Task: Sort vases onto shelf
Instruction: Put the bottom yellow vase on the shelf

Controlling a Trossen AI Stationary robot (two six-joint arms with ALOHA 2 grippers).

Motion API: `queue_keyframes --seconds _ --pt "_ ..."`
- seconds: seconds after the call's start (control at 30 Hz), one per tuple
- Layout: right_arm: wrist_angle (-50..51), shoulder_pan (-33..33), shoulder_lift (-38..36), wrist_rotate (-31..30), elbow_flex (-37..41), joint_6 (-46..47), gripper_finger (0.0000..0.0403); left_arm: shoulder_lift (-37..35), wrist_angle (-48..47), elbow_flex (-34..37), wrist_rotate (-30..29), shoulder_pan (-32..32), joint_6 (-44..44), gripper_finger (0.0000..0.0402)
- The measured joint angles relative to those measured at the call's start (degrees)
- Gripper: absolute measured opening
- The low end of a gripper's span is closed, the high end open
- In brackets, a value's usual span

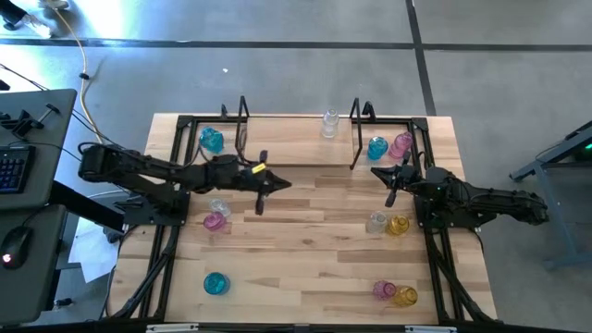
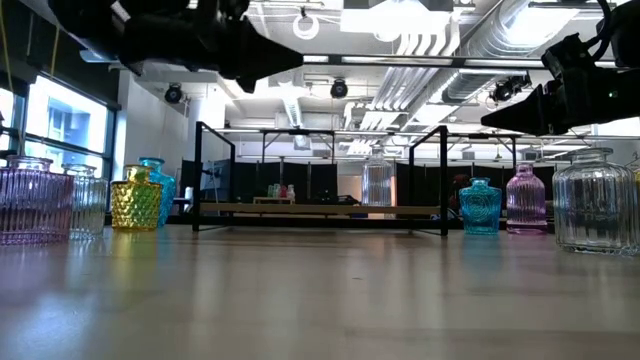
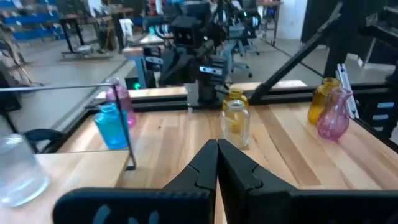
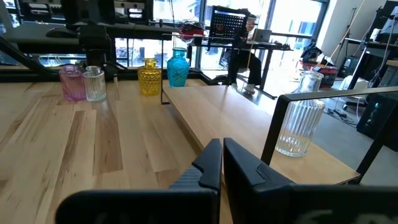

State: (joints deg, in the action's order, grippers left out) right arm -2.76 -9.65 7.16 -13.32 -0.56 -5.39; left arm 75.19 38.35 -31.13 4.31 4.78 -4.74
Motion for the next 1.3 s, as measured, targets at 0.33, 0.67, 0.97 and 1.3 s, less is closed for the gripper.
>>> queue_keyframes --seconds 0.33,0.67,0.97,1.3 --pt "-0.52 -0.02 -0.02 0.26 -0.01 15.69 0.0000 -2.83 2.38 4.59 0.00 4.72 -1.47 0.0000" --pt "-0.39 0.02 -0.02 2.16 -0.02 26.75 0.0000 -3.05 2.34 4.59 4.38 6.12 -1.98 0.0000" --pt "-5.73 -0.11 0.02 1.16 -0.01 35.47 0.0000 -3.24 2.21 4.59 4.38 6.10 -3.47 0.0000" --pt "-13.44 4.08 1.02 7.15 -2.34 27.05 0.0000 -3.24 2.26 4.59 4.37 5.62 -2.94 0.0000"
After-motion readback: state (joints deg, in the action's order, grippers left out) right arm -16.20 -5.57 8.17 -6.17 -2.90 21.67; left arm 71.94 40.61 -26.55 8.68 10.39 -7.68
